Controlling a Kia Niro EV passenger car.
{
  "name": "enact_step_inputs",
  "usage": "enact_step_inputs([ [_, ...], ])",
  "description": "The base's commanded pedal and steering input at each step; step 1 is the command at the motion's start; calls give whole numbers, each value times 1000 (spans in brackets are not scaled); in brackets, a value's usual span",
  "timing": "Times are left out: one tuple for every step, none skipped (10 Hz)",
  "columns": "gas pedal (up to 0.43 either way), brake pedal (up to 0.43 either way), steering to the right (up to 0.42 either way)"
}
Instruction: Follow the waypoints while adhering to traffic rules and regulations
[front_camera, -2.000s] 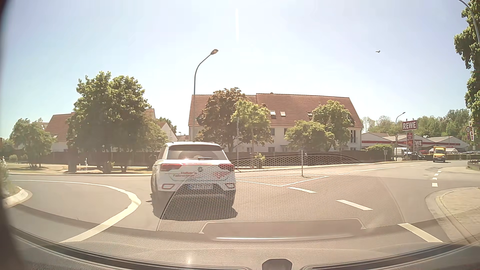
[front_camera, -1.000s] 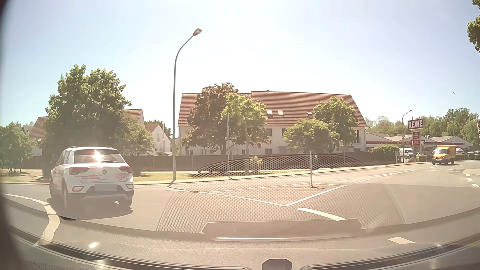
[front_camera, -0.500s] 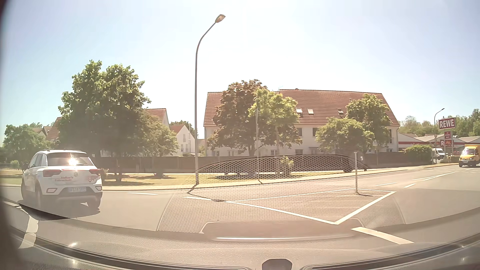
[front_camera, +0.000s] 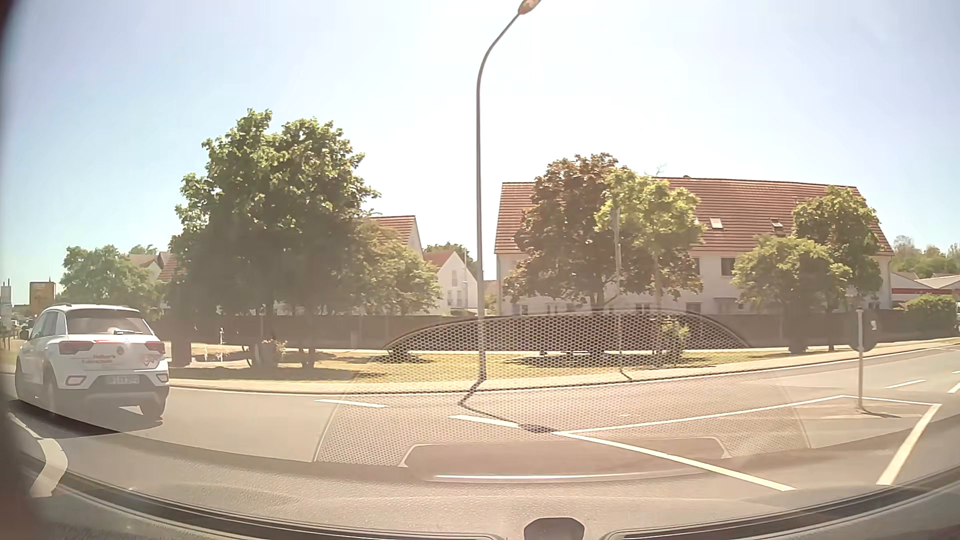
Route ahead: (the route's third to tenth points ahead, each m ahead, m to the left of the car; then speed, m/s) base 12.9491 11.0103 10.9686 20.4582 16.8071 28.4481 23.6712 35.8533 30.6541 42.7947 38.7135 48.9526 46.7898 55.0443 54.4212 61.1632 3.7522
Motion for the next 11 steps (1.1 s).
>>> enact_step_inputs([
  [20,30,-373],
  [20,30,-388],
  [20,30,-399],
  [20,30,-417],
  [20,30,-430],
  [20,30,-439],
  [20,30,-456],
  [20,30,-474],
  [20,30,-482],
  [20,30,-491],
  [20,30,-499],
])
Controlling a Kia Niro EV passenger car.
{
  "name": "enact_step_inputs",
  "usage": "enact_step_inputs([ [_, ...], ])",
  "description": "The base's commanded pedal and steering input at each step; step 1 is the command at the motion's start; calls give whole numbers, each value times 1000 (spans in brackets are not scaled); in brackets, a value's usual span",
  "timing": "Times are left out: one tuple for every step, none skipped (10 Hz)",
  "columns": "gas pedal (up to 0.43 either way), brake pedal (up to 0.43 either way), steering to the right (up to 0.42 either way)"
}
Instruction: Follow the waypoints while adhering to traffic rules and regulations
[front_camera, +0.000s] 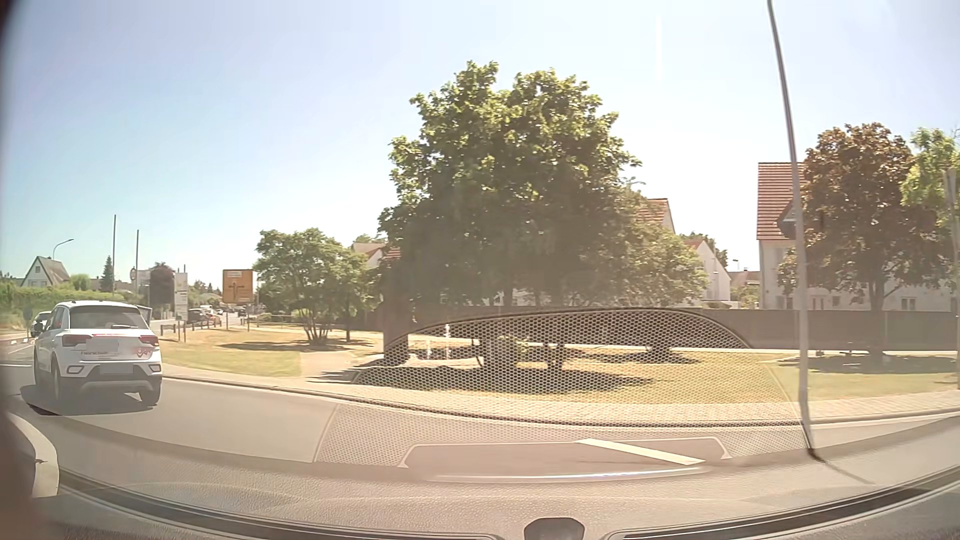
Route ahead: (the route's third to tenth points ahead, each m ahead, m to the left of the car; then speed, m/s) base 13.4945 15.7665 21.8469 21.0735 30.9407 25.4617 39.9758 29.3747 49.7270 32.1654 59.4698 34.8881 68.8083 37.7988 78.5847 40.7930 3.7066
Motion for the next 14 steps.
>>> enact_step_inputs([
  [20,30,-503],
  [20,30,-506],
  [20,30,-505],
  [20,30,-505],
  [20,30,-505],
  [20,30,-503],
  [20,30,-500],
  [20,30,-496],
  [20,30,-490],
  [20,30,-482],
  [20,30,-479],
  [20,30,-476],
  [20,30,-475],
  [8,30,-470],
])
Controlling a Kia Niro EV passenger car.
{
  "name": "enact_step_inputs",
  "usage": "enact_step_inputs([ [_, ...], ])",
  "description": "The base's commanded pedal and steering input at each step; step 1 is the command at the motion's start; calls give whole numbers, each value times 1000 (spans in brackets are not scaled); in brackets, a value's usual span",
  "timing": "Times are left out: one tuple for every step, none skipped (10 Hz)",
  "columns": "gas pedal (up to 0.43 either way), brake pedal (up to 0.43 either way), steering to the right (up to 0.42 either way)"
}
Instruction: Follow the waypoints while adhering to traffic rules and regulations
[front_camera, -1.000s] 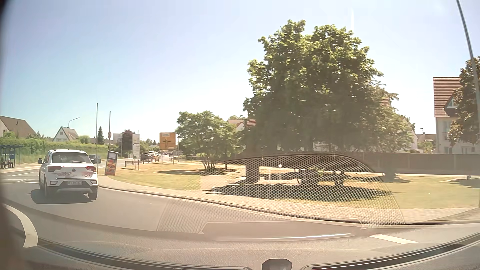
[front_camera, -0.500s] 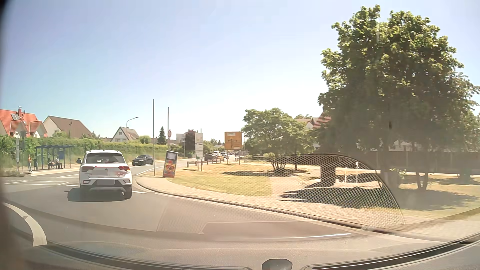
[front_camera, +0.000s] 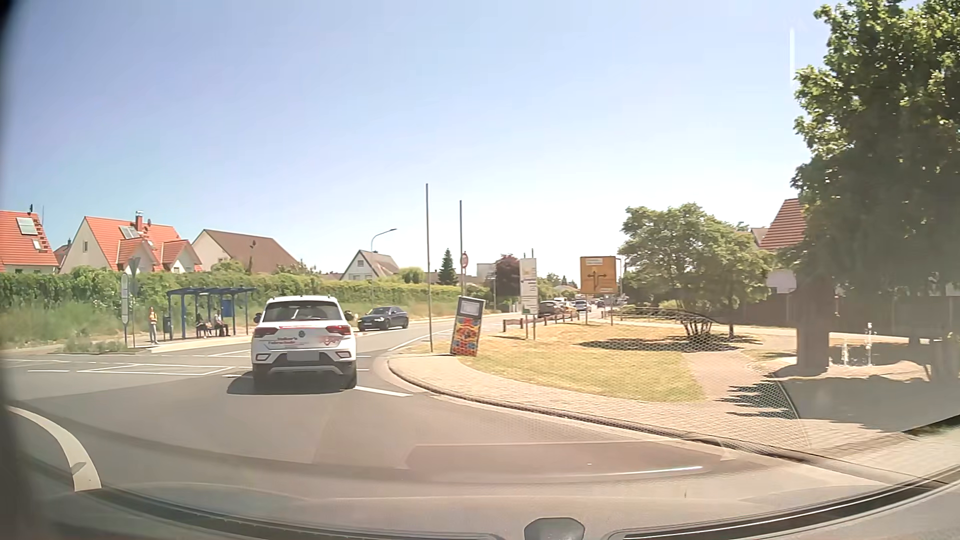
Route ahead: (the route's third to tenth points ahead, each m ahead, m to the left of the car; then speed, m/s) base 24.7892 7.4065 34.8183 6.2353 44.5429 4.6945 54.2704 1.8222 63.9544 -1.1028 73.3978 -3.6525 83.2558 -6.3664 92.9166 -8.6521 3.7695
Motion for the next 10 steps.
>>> enact_step_inputs([
  [0,30,-457],
  [0,30,-441],
  [0,30,-432],
  [0,30,-419],
  [0,30,-398],
  [0,30,-376],
  [0,30,-341],
  [0,30,-299],
  [0,30,-260],
  [0,30,-223],
])
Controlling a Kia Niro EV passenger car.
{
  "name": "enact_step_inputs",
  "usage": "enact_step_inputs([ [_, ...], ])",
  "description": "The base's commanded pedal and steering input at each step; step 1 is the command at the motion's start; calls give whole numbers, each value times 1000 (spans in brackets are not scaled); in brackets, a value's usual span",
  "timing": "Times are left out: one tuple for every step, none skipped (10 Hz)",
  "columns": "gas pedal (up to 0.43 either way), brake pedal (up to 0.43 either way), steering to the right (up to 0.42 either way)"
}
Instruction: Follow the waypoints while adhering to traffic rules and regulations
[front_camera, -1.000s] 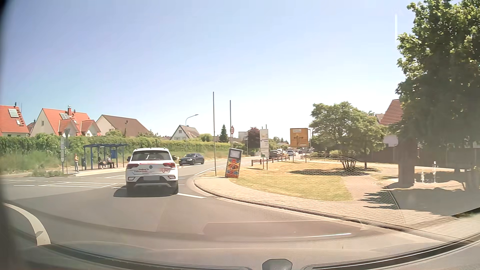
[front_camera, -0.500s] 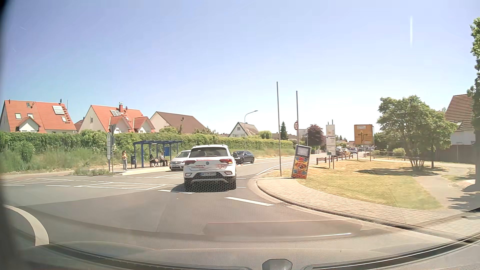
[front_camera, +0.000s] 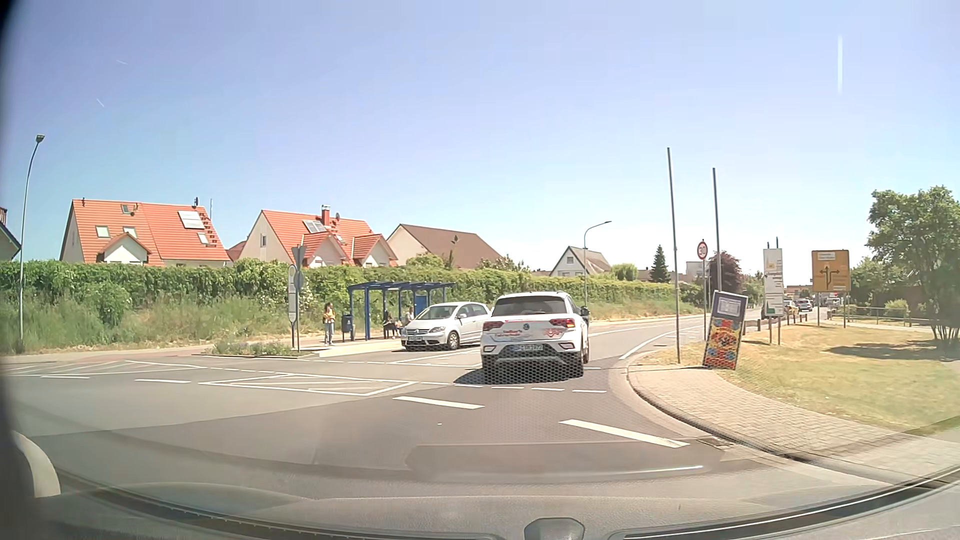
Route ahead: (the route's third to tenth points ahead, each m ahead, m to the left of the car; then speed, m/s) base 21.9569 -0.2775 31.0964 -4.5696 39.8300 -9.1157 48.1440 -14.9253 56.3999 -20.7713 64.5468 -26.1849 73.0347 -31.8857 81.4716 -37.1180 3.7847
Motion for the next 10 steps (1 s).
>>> enact_step_inputs([
  [0,30,-192],
  [0,30,-173],
  [0,30,-165],
  [0,30,-145],
  [0,30,-121],
  [0,30,-99],
  [0,30,-87],
  [8,30,-62],
  [8,30,-38],
  [8,30,-2],
])
